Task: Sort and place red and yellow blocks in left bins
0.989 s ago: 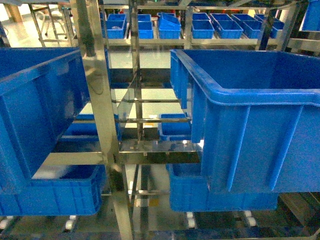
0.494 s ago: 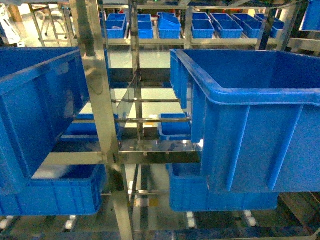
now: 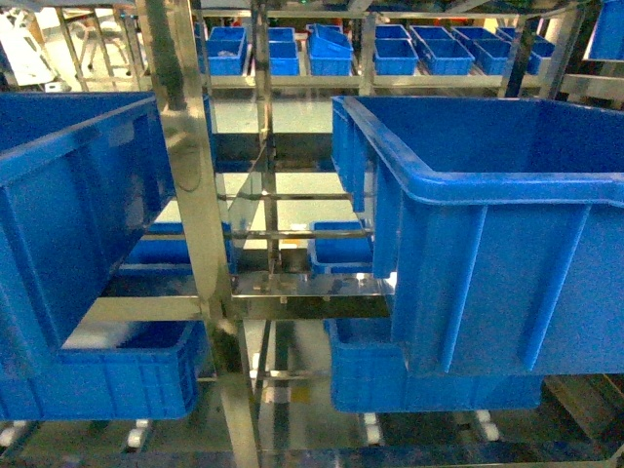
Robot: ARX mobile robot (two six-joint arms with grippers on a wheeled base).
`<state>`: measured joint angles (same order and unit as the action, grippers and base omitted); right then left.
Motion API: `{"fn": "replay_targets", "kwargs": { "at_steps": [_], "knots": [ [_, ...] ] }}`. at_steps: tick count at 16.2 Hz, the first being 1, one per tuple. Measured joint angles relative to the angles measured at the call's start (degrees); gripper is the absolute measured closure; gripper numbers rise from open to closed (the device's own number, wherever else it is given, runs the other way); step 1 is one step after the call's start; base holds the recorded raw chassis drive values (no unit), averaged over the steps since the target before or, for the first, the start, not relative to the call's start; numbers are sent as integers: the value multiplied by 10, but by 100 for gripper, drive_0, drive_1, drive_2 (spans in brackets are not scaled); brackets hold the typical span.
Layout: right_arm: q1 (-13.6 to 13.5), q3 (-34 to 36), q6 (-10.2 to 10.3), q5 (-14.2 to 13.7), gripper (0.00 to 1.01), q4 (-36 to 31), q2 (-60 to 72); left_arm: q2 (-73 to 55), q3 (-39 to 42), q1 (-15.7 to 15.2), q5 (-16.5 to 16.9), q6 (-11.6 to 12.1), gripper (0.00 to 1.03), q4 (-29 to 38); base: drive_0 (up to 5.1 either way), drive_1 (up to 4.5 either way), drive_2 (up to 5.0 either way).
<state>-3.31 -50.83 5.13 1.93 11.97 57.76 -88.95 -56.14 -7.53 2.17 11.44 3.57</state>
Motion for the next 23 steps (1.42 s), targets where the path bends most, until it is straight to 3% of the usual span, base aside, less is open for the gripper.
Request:
{"fn": "replay_targets", "kwargs": {
  "at_steps": [2,3,12,15,18,21,23],
  "knots": [
    [0,0,0,0,3,0,0,-110,-77,-11,-26,56,76,45,0,0,0],
    [0,0,0,0,3,0,0,-146,-107,-13,-26,72,76,49,0,0,0],
    [0,0,0,0,3,0,0,-262,-210,-25,-37,124,76,34,0,0,0],
    [0,0,0,0,3,0,0,-223,-205,-28,-19,100,43,22,0,0,0],
    [0,0,0,0,3,0,0,-114,-161,-16,12,49,5,-22,0,0,0],
    [0,0,0,0,3,0,0,-5,-73,-7,44,40,5,-65,0,0,0],
    [0,0,0,0,3,0,0,58,-24,-18,64,39,5,-92,0,0,0]
  ]
}}
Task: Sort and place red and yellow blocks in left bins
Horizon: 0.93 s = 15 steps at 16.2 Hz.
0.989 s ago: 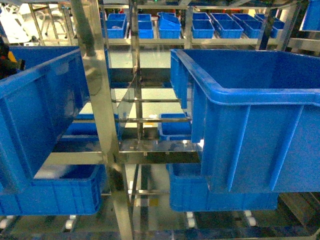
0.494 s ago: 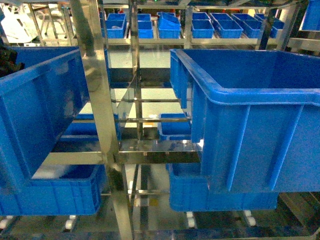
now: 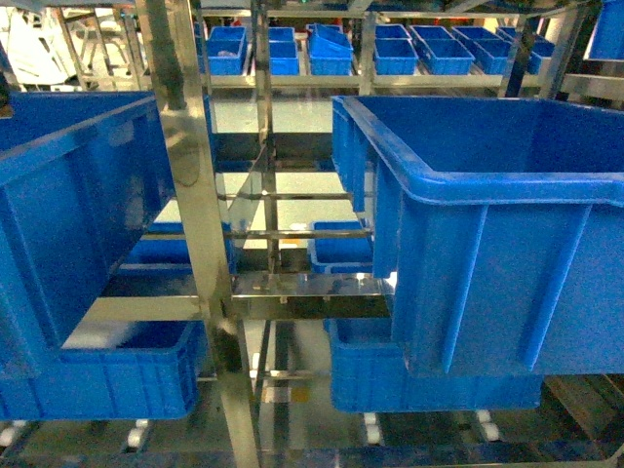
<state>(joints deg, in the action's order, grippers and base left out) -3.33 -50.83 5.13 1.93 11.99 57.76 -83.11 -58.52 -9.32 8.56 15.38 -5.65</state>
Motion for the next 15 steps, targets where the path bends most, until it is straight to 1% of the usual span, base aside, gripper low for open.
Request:
{"fn": "replay_targets", "kwargs": {
  "at_steps": [2,4,7,8,9,10,11,12,13,14,15],
  "knots": [
    [0,0,0,0,3,0,0,52,24,-22,11,-10,5,-14,0,0,0],
    [0,0,0,0,3,0,0,84,31,-35,23,-26,5,-18,0,0,0],
    [0,0,0,0,3,0,0,117,37,-47,31,-44,5,-21,0,0,0],
    [0,0,0,0,3,0,0,133,40,-50,36,-54,5,-21,0,0,0],
    [0,0,0,0,3,0,0,170,49,-51,47,-73,5,-28,0,0,0],
    [0,0,0,0,3,0,0,195,59,-42,61,-93,5,-19,0,0,0],
    [0,0,0,0,3,0,0,203,65,-27,61,-113,5,5,0,0,0],
    [0,0,0,0,3,0,0,204,67,-3,26,-125,5,27,0,0,0],
    [0,0,0,0,3,0,0,203,68,3,21,-132,5,26,0,0,0],
    [-5,44,-13,-30,11,-124,-13,203,83,4,14,-138,8,75,0,0,0],
    [-3,114,-30,-48,24,-224,-50,230,147,10,-6,-143,20,188,0,0,0]
  ]
}}
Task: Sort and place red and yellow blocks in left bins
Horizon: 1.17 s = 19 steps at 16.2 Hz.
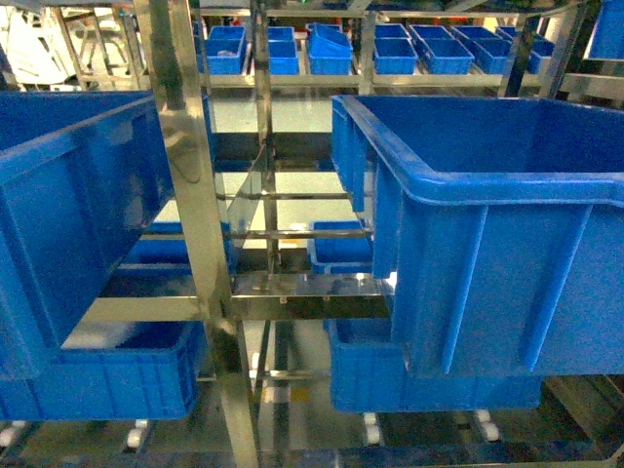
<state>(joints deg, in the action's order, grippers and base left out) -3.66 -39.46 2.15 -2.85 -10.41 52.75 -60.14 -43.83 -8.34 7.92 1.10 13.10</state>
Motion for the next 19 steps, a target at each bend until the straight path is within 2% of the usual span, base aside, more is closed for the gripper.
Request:
{"fn": "replay_targets", "kwargs": {
  "at_steps": [1,2,3,4,8,14,15,16,18,19],
  "knots": [
    [24,55,-8,24,35,-56,-27,34,71,8,-9,-7,33,67,0,0,0],
    [39,106,-10,26,49,-100,-47,57,124,19,-14,-7,46,105,0,0,0],
    [40,142,-12,26,60,-114,-64,78,165,27,-20,-7,58,125,0,0,0],
    [40,158,-13,27,66,-118,-72,83,175,30,-21,-7,62,129,0,0,0],
    [39,186,-15,27,77,-126,-87,104,210,35,-27,-7,75,139,0,0,0],
    [39,229,-17,27,99,-139,-119,134,256,43,-43,-8,95,152,0,0,0],
    [39,241,-18,27,99,-142,-130,145,270,62,-71,-9,102,154,0,0,0],
    [39,270,-19,27,99,-143,-153,173,301,89,-72,-10,101,157,0,0,0],
    [39,356,-20,28,99,-96,-287,316,397,82,-80,-10,101,108,0,0,0],
    [39,362,-20,28,99,-86,-301,336,404,83,-80,-10,101,95,0,0,0]
  ]
}}
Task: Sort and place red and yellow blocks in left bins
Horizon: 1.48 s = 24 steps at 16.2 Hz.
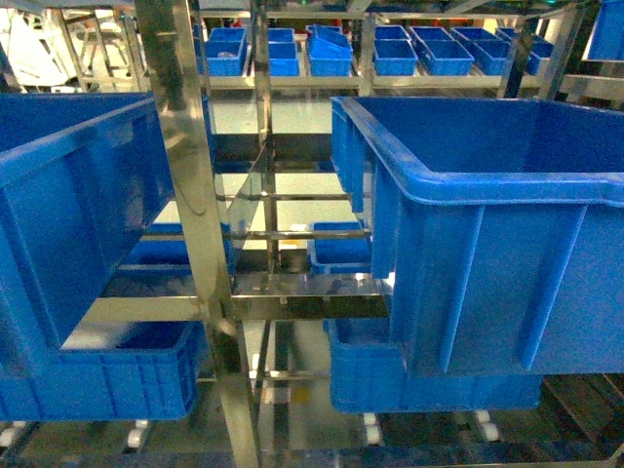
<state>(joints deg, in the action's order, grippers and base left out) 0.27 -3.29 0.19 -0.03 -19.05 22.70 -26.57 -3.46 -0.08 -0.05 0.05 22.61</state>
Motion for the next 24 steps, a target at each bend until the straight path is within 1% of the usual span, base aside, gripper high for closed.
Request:
{"fn": "replay_targets", "kwargs": {
  "at_steps": [9,10,16,17,18,19,20,21,22,24],
  "knots": [
    [0,16,0,0,99,25,-49,56,13,0,0,0,101,-39,0,0,0],
    [0,25,0,0,99,27,-57,61,26,0,1,0,101,-23,0,0,0],
    [0,25,0,0,99,89,-126,144,26,0,0,0,101,-103,0,0,0],
    [0,25,0,0,99,120,-148,154,26,0,0,0,101,-113,0,0,0],
    [0,25,0,1,99,197,-209,163,26,0,0,0,101,-123,0,0,0],
    [0,23,0,2,99,181,-225,176,26,0,0,0,101,-144,0,0,0],
    [0,25,0,2,99,198,-224,239,26,0,1,0,101,-231,0,0,0],
    [0,25,0,0,99,193,-224,259,25,0,2,0,101,-215,0,0,0],
    [0,25,0,0,99,193,-224,260,26,1,1,0,101,-235,0,0,0],
    [0,25,0,1,99,194,-224,260,26,1,0,0,101,-228,0,0,0]
  ]
}}
